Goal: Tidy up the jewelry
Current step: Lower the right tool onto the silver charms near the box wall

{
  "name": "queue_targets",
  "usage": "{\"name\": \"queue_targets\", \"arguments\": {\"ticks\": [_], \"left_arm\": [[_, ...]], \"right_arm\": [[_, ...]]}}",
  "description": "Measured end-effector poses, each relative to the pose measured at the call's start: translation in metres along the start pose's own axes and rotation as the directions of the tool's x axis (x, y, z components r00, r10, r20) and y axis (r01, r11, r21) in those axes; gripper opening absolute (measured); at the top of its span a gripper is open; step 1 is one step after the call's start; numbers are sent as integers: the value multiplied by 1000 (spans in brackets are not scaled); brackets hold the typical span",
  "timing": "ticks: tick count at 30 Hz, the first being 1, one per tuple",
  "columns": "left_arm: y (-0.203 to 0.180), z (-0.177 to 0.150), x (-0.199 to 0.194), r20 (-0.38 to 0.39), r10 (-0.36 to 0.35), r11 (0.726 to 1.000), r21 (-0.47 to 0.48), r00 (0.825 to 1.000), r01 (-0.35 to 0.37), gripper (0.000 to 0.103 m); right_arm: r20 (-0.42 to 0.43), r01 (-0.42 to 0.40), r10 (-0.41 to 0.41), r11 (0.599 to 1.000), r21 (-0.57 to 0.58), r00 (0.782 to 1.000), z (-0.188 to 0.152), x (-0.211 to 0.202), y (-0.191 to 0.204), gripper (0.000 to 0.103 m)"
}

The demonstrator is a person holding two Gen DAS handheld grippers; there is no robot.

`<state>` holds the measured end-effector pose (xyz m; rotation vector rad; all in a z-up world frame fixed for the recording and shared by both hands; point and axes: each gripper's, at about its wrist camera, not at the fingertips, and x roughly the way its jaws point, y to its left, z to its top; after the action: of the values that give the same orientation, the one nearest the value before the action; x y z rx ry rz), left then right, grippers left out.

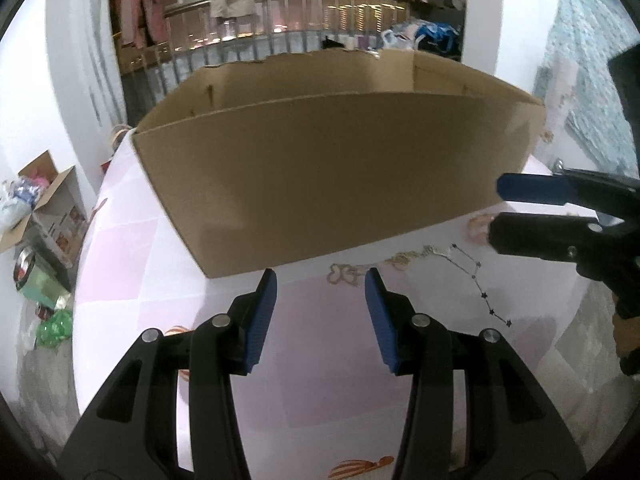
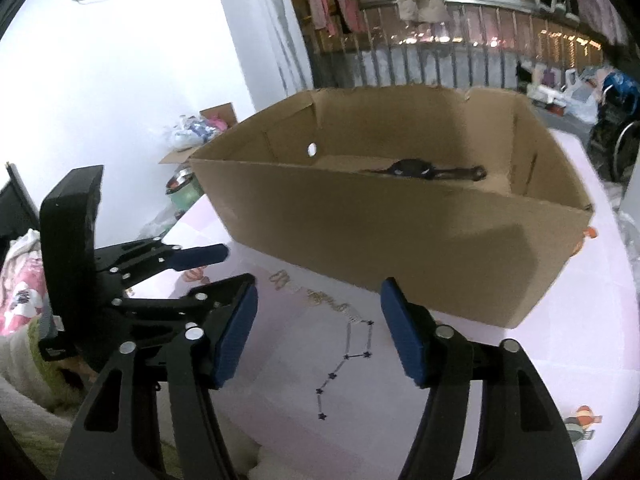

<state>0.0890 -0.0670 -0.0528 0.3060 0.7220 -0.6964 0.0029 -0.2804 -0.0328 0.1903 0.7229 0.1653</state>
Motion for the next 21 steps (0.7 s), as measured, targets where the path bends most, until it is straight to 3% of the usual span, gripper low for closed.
{"name": "queue_targets", "arguments": {"ticks": [5, 9, 21], "left_arm": [[-4, 4, 12, -36, -38, 999, 35, 999, 39, 38], [-3, 4, 27, -81, -72, 996, 42, 994, 75, 26], [-5, 12, 39, -118, -103, 987, 107, 988, 116, 23]], "right_arm": [[-36, -22, 22, 1000, 5, 999, -1, 12, -3, 54], [-56, -39, 39, 999, -2, 998, -1, 17, -3, 52], [-73, -76, 77, 997, 26, 994, -1, 22, -9, 52]]}}
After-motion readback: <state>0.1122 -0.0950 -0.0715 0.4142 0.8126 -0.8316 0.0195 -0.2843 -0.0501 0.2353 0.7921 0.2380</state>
